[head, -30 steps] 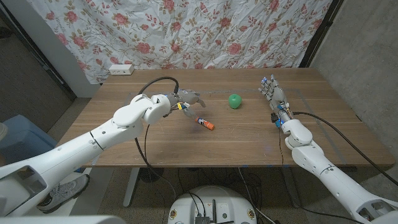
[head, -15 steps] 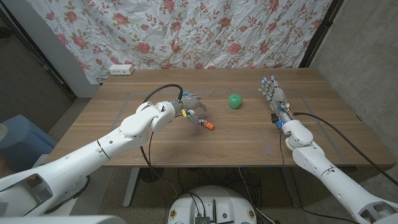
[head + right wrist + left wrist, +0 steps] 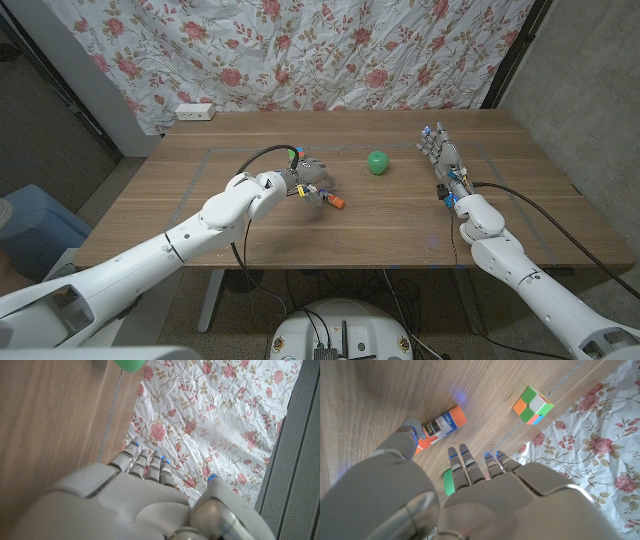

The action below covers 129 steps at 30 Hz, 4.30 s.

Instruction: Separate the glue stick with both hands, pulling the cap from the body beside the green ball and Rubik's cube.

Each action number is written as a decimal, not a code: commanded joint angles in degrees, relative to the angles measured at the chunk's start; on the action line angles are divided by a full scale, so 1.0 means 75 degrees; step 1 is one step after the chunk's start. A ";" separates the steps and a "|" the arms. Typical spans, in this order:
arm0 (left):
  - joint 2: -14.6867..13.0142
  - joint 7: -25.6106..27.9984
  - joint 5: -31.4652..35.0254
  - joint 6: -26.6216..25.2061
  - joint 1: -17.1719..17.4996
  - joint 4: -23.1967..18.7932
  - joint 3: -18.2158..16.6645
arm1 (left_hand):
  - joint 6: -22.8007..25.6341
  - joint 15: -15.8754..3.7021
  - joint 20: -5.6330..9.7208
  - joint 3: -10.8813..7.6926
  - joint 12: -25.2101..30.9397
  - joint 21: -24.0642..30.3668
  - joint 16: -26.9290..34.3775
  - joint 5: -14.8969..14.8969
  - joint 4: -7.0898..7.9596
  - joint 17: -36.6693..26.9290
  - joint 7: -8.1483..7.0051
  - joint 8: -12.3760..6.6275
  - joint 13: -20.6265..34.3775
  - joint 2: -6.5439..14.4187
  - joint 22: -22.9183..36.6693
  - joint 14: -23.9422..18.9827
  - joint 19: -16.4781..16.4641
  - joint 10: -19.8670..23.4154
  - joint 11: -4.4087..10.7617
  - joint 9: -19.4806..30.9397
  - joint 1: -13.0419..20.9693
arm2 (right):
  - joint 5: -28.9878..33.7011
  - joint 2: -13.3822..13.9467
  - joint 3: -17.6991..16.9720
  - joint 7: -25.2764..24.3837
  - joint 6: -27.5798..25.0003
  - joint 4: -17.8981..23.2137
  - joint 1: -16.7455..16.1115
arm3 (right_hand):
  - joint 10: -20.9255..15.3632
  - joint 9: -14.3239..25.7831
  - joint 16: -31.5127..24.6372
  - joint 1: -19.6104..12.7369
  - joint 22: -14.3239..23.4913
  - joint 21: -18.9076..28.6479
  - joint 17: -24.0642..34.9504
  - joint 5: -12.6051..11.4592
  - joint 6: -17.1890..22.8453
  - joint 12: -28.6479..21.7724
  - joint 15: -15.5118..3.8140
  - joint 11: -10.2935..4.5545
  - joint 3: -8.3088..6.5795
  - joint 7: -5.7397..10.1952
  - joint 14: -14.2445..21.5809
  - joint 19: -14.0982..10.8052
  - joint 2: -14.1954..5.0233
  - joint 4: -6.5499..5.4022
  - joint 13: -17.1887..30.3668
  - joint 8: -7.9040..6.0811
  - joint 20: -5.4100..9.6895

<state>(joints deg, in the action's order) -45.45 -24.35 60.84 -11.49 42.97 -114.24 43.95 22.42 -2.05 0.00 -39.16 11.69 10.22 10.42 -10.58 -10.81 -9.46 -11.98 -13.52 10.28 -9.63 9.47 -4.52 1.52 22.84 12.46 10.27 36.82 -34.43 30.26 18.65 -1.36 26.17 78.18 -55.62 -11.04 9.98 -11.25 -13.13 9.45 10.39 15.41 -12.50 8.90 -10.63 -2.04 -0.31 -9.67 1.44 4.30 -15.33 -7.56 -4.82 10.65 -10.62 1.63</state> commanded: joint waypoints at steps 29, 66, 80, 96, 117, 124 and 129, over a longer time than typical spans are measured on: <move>0.0151 0.1090 -0.0004 0.0390 -0.0061 0.0647 0.0189 | 0.1206 -0.0638 0.0059 0.0541 0.0062 0.0078 0.0105 -0.0056 0.0079 -0.0023 -0.0064 -0.0270 0.0035 0.0292 0.0017 -0.1144 -0.0604 0.1742 -0.0019 0.0052 0.1071 | 0.0071 -0.0072 -0.0031 -0.0189 0.0042 -0.0052 -0.0026 | -0.0018 0.0021 -0.0071 0.0040 0.0014 0.0051 -0.0035 0.0025 0.0191 -0.0055 0.0000 -0.0019 -0.0115 0.0083 0.0049 -0.0043 -0.0028 0.0075 0.0004 -0.0065 -0.0021; 0.0447 0.2737 0.0133 0.0062 0.0197 0.1203 0.0393 | 0.3861 -0.0996 0.0131 0.1386 -0.0011 0.0096 0.0120 -0.0052 0.0083 -0.0031 -0.0076 -0.0475 0.0046 0.0296 0.0015 -0.2681 -0.1442 0.3760 0.0020 0.0064 0.2290 | 0.0151 -0.0106 -0.0072 -0.0410 0.0087 0.0088 -0.0142 | -0.0080 0.0022 -0.0120 0.0112 0.0017 0.0062 -0.0056 0.0041 0.0294 -0.0069 0.0000 -0.0047 -0.0169 0.0174 0.0094 -0.0100 -0.0043 0.0101 0.0005 -0.0064 -0.0073; 0.0536 0.2867 0.0196 -0.0100 0.0121 0.1410 0.0555 | 0.4571 -0.1055 0.0101 0.1614 0.0050 0.0085 0.0128 -0.0078 0.0132 -0.0045 -0.0066 -0.0454 0.0081 0.0441 0.0017 -0.3082 -0.1644 0.4500 0.0036 0.0080 0.2694 | 0.0171 -0.0118 -0.0070 -0.0445 0.0067 0.0052 -0.0114 | -0.0086 0.0023 -0.0126 0.0142 0.0018 0.0062 -0.0065 0.0045 0.0342 -0.0066 0.0002 -0.0068 -0.0195 0.0178 0.0090 -0.0116 -0.0047 0.0109 0.0006 -0.0069 -0.0087; 0.0439 0.2886 0.0170 -0.0256 0.0128 0.1278 0.0509 | 0.5372 -0.1155 0.0153 0.2032 0.0073 0.0094 0.0141 -0.0095 0.0180 -0.0071 -0.0013 -0.0251 0.0115 0.0725 0.0019 -0.3573 -0.1993 0.5434 0.0059 0.0047 0.2810 | 0.0237 -0.0077 -0.0107 -0.0537 0.0095 0.0149 -0.0170 | -0.0095 0.0024 -0.0140 0.0181 0.0018 0.0061 -0.0073 0.0049 0.0364 -0.0065 0.0021 -0.0055 -0.0218 0.0175 0.0107 -0.0127 -0.0047 0.0112 0.0007 -0.0061 -0.0092; 0.0326 0.2910 0.0347 -0.0670 0.0353 0.0766 0.0270 | 0.5755 -0.1203 0.0162 0.2248 0.0166 0.0120 0.0222 -0.0089 0.0195 -0.0104 0.0312 -0.0240 0.0153 0.0909 0.0019 -0.3953 -0.2225 0.5987 0.0059 0.0090 0.2803 | 0.0272 0.0035 -0.0139 -0.0486 0.0101 0.0322 -0.0240 | -0.0094 0.0025 -0.0149 0.0231 0.0019 0.0057 -0.0084 0.0052 0.0375 -0.0060 0.0020 -0.0068 -0.0253 0.0178 0.0109 -0.0134 -0.0039 0.0127 0.0007 -0.0047 -0.0093; 0.0312 0.2863 0.0411 -0.0763 0.0383 0.0653 0.0188 | 0.5772 -0.1222 0.0164 0.2269 0.0169 0.0117 0.0219 -0.0088 0.0189 -0.0104 0.0307 -0.0231 0.0154 0.0913 0.0019 -0.3971 -0.2238 0.6027 0.0061 0.0092 0.2809 | 0.0271 0.0112 -0.0137 -0.0444 0.0024 0.0400 -0.0263 | -0.0094 0.0025 -0.0150 0.0238 0.0019 0.0056 -0.0090 0.0052 0.0381 -0.0058 0.0015 -0.0063 -0.0270 0.0176 0.0105 -0.0137 -0.0037 0.0142 0.0008 -0.0044 -0.0090; 0.0303 0.2806 0.0429 -0.0828 0.0406 0.0532 0.0116 | 0.5773 -0.1227 0.0173 0.2286 0.0169 0.0113 0.0217 -0.0086 0.0190 -0.0104 0.0298 -0.0220 0.0154 0.0916 0.0019 -0.3982 -0.2242 0.6053 0.0061 0.0093 0.2805 | 0.0272 0.0180 -0.0106 -0.0304 0.0014 0.0380 -0.0249 | -0.0093 0.0025 -0.0150 0.0243 0.0019 0.0055 -0.0091 0.0052 0.0382 -0.0057 0.0014 -0.0056 -0.0279 0.0177 0.0095 -0.0138 -0.0039 0.0149 0.0008 -0.0042 -0.0090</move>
<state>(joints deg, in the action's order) -42.93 -2.71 63.46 -16.50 45.51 -108.34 46.01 61.56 -3.19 1.13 -22.06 12.81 10.66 11.75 -11.06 -9.37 -10.01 -11.15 -15.04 10.76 -3.87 9.45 -33.72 -14.77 64.50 9.93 10.30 57.32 -32.46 30.73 17.65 -4.95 26.84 80.74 -57.43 -11.25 9.98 -11.92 -11.54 9.45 10.61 14.63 -12.19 11.04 -10.63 -1.94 -0.52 -11.34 2.77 4.62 -15.95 -7.63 -3.64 10.66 -10.81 1.02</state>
